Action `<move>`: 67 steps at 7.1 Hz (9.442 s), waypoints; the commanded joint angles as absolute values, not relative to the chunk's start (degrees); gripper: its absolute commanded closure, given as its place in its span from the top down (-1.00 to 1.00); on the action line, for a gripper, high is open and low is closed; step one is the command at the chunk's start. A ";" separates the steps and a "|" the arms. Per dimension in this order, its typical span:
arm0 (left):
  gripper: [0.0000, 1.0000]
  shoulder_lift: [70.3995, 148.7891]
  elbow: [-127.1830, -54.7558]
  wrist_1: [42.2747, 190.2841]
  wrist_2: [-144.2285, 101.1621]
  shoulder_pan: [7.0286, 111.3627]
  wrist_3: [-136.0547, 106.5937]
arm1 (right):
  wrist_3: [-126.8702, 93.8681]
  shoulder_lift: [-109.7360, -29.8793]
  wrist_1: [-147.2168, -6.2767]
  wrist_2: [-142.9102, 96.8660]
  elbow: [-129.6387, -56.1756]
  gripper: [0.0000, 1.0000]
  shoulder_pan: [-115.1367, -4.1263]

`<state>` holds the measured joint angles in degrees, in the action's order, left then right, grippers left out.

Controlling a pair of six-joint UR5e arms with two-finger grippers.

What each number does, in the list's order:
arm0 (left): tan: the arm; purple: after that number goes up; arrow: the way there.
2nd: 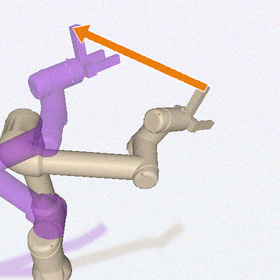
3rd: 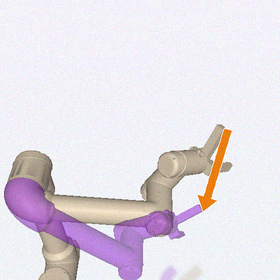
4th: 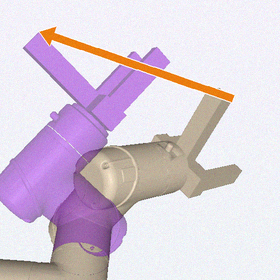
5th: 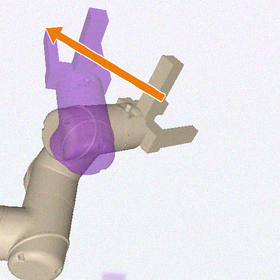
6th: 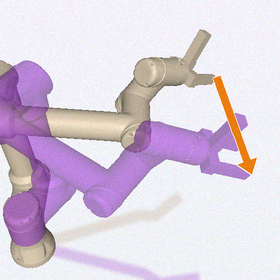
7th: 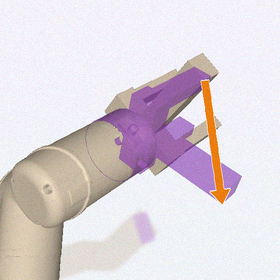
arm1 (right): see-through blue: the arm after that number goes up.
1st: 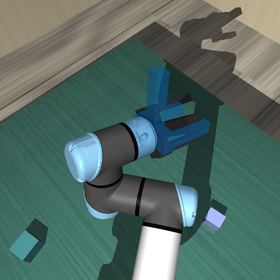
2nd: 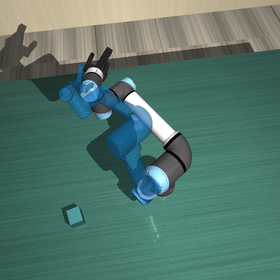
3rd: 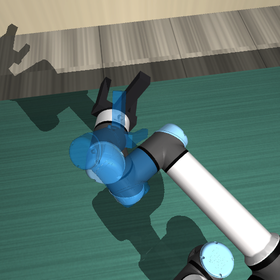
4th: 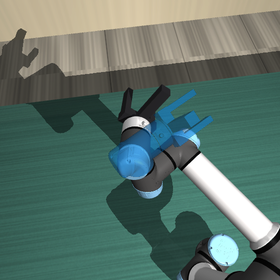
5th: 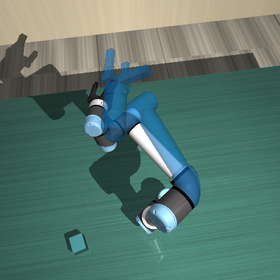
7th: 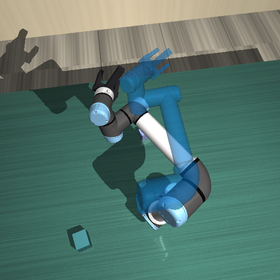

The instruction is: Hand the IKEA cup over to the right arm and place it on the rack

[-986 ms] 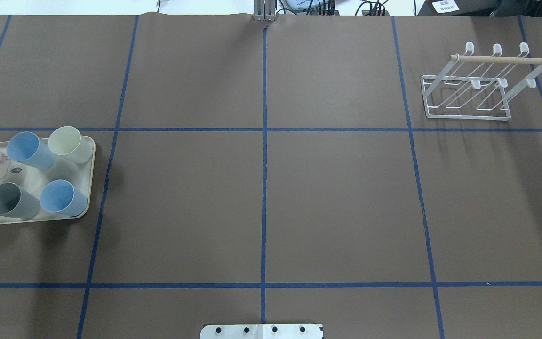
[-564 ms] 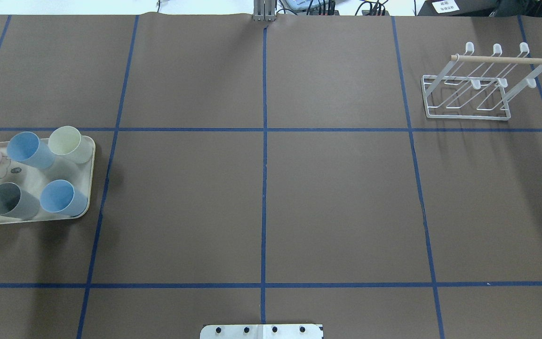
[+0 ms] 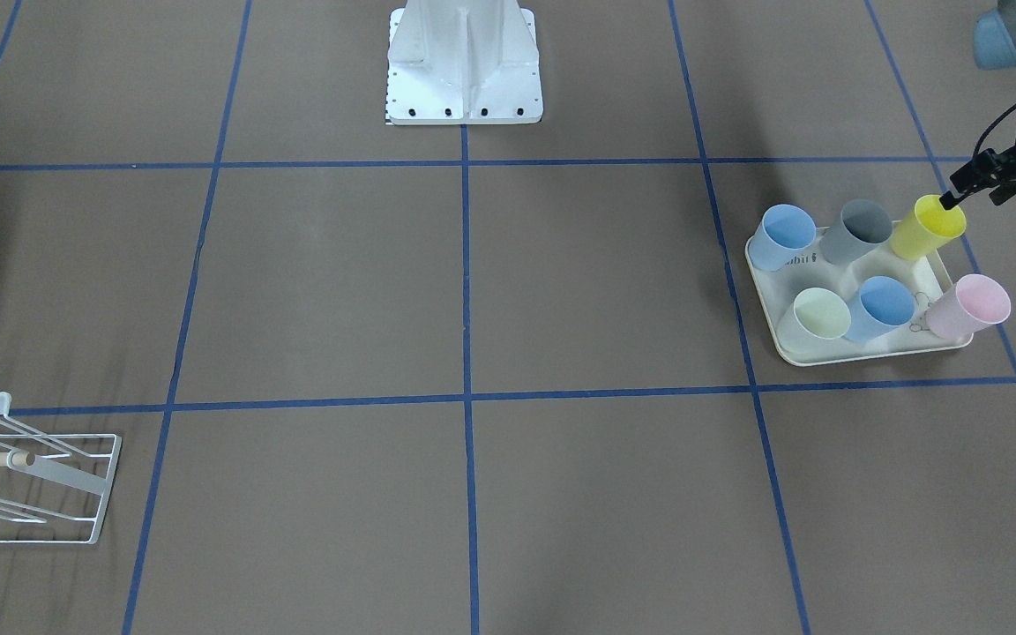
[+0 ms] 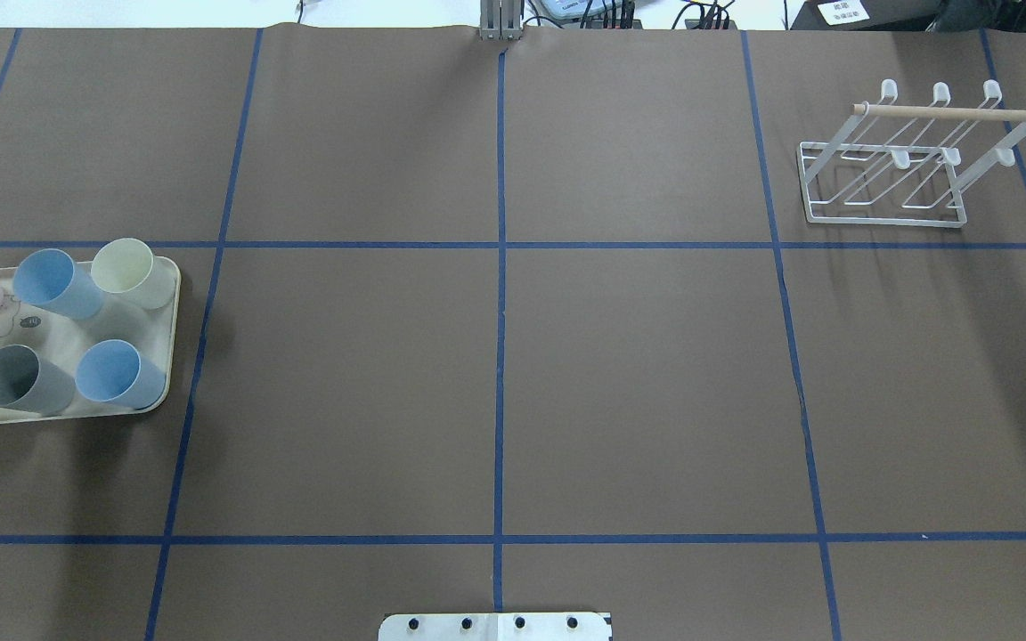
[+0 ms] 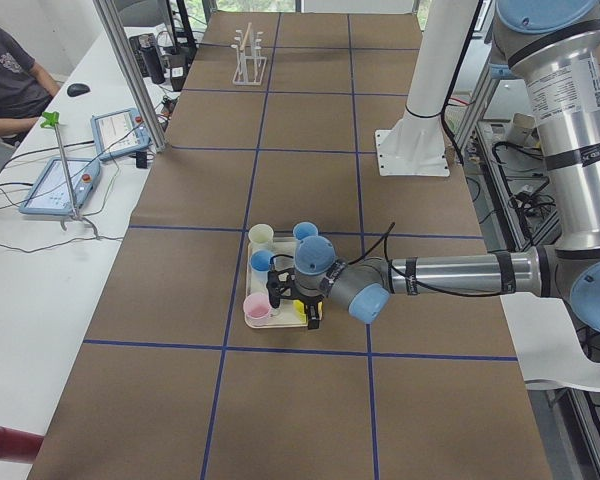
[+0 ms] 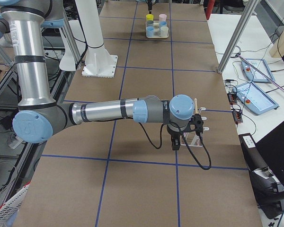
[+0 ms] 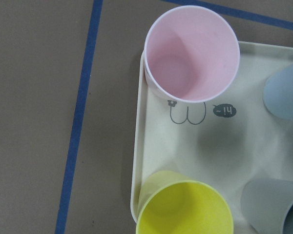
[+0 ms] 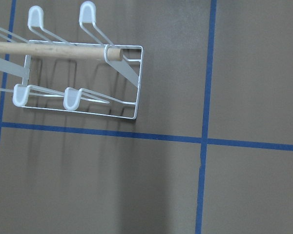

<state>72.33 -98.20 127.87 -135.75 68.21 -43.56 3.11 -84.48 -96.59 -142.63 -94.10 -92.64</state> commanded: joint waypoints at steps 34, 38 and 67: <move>-1.00 86.20 -119.36 119.34 -140.57 76.32 -90.47 | -41.92 -66.09 -73.29 -138.80 -99.32 1.00 -71.22; -1.00 91.55 -119.62 131.04 -120.36 61.55 -118.14 | -82.70 -64.96 -45.41 -125.81 -99.32 1.00 -60.06; -1.00 112.23 -110.57 163.83 -81.21 28.92 -134.74 | -123.31 -56.34 -18.63 -94.75 -99.32 1.00 -35.51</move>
